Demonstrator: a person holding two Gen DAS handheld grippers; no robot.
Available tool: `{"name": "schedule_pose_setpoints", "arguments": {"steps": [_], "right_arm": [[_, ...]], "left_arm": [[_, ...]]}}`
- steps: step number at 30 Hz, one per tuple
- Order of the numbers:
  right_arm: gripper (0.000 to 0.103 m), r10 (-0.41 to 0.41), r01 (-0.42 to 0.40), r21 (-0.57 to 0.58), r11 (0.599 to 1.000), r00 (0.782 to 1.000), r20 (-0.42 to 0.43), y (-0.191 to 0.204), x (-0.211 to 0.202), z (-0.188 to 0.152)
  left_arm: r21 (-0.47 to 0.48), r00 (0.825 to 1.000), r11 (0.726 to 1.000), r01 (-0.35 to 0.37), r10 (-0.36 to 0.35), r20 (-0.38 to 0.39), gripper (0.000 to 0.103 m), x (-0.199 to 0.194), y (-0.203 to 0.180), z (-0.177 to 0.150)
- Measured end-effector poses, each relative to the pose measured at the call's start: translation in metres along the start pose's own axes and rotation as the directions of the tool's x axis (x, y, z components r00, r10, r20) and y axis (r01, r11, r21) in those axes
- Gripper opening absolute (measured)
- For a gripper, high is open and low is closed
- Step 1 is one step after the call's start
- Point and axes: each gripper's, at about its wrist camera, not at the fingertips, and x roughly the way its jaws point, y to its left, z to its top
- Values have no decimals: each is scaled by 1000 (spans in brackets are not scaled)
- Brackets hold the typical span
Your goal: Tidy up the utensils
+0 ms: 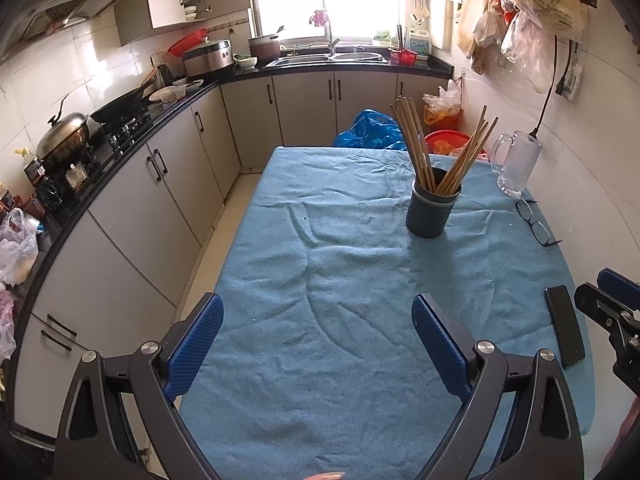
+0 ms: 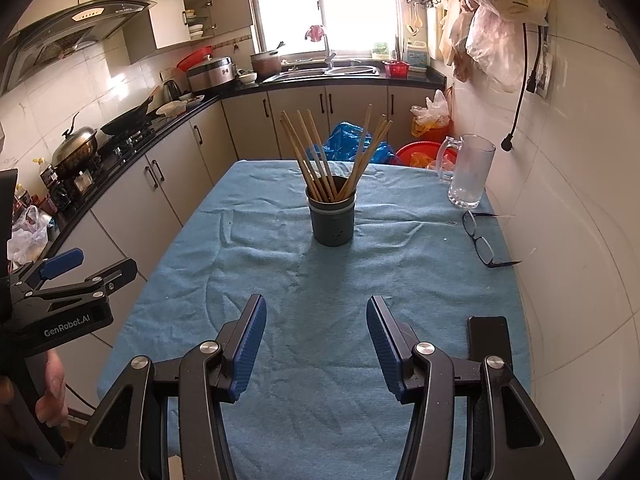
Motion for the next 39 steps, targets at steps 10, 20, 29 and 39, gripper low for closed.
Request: {"name": "schedule_pose_setpoints", "arguments": {"steps": [10,20,29,39], "right_arm": [[57,6,-6,0,1000,1000,-7,-3,2,1],[57,7,-7,3,1000,1000,-14,-4,4,1],[57,8,-8,3,1000,1000,-14,-4,4,1],[57,7,-7,5,1000,1000,-17,-4,4,1]], "left_arm": [[10,1000,1000,-20,20,-12,95,0,-2,1],[24,998,998,-52,52,-27,95,3,-3,0],[20,998,998,-60,61,-25,95,3,-3,0],[17,998,998,-58,58,-34,95,5,-5,0]]}}
